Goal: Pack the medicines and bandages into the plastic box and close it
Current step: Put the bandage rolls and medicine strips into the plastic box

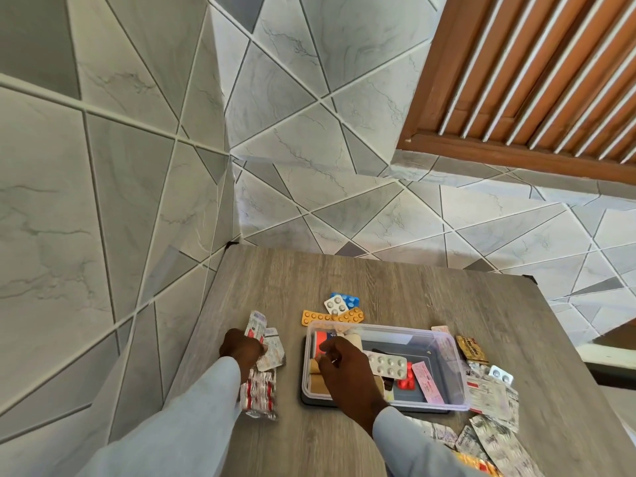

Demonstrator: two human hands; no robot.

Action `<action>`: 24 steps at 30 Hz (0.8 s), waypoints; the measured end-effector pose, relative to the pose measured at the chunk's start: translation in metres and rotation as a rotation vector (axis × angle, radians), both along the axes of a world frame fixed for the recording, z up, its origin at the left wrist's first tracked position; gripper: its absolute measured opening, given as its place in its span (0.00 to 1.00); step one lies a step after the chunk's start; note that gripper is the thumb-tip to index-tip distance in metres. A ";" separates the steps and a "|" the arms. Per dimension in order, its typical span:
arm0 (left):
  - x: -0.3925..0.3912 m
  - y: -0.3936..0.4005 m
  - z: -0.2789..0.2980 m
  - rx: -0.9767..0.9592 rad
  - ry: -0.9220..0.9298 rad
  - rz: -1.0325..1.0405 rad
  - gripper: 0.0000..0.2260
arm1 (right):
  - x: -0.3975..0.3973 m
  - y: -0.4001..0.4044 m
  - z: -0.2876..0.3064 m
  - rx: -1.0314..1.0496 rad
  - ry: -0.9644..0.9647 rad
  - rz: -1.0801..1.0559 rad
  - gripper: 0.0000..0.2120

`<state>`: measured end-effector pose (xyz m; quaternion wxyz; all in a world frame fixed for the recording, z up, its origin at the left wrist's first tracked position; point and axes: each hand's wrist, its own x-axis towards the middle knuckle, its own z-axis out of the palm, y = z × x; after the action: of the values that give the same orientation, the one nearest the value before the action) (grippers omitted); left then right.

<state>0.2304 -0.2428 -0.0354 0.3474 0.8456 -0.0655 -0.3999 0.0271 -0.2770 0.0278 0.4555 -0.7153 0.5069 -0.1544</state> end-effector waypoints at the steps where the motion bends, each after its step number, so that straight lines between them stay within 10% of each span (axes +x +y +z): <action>1: 0.004 0.003 0.001 -0.024 -0.004 0.013 0.14 | 0.000 0.001 0.000 0.007 -0.009 -0.001 0.06; 14: -0.059 -0.026 0.111 -0.677 0.321 0.031 0.16 | -0.038 -0.012 0.019 0.417 -0.280 -0.157 0.17; 24: -0.174 -0.064 0.093 -0.620 0.271 -0.090 0.16 | -0.127 -0.036 0.014 0.441 -0.379 -0.137 0.12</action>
<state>0.0560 -0.3063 0.0574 0.5755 0.6353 -0.1743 -0.4845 -0.1000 -0.3132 0.0421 0.6750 -0.5215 0.4813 -0.2020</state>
